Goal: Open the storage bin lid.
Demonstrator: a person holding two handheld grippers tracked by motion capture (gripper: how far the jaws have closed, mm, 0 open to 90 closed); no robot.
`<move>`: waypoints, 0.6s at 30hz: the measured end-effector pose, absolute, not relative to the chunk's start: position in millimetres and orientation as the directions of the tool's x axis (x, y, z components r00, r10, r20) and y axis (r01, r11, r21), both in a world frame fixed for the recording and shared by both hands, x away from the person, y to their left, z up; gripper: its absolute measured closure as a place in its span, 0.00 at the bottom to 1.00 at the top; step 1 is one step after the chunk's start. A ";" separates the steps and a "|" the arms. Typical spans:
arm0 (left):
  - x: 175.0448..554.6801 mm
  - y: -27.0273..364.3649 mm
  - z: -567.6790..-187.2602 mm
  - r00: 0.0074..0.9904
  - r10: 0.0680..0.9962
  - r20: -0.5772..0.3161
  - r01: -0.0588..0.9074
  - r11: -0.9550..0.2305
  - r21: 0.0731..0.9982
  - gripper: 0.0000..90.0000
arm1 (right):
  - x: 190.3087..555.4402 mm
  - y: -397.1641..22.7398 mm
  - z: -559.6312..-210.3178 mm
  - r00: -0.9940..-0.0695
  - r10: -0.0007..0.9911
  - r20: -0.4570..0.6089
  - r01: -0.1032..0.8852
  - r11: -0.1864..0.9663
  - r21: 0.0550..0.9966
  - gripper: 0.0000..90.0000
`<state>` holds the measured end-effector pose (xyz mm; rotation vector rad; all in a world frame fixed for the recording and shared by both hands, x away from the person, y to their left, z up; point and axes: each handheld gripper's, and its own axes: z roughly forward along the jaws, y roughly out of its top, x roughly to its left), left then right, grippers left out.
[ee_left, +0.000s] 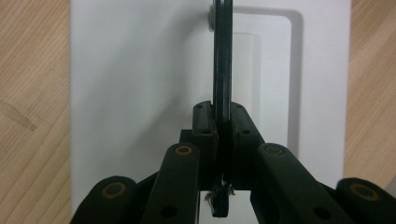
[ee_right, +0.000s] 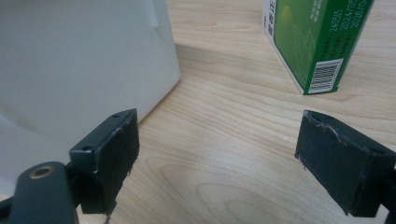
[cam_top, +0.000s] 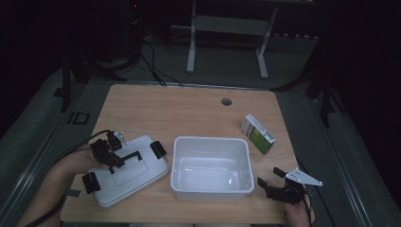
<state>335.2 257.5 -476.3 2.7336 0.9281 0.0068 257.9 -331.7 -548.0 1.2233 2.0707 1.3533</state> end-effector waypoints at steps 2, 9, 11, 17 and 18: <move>335.5 256.5 -478.7 0.798 0.598 -0.075 0.597 -0.766 0.239 0.93 | 257.9 -331.5 -547.8 -0.550 0.824 0.138 0.457 0.158 0.875 0.15; 337.8 257.2 -481.0 0.787 0.609 -0.100 0.613 -0.752 0.243 0.93 | 257.9 -332.7 -547.0 -0.547 0.824 0.145 0.458 0.150 0.876 0.15; 338.0 257.6 -481.0 0.785 0.611 -0.102 0.616 -0.750 0.241 0.93 | 257.6 -333.6 -546.8 -0.545 0.827 0.139 0.451 0.149 0.880 0.15; 338.1 259.8 -478.8 0.765 0.641 -0.054 0.633 -0.735 0.243 0.62 | 257.6 -339.9 -545.8 -0.531 0.831 0.164 0.448 0.111 0.887 0.15; 338.4 260.1 -478.8 0.754 0.656 -0.035 0.643 -0.727 0.238 0.54 | 257.8 -341.1 -545.4 -0.527 0.834 0.166 0.448 0.106 0.888 0.15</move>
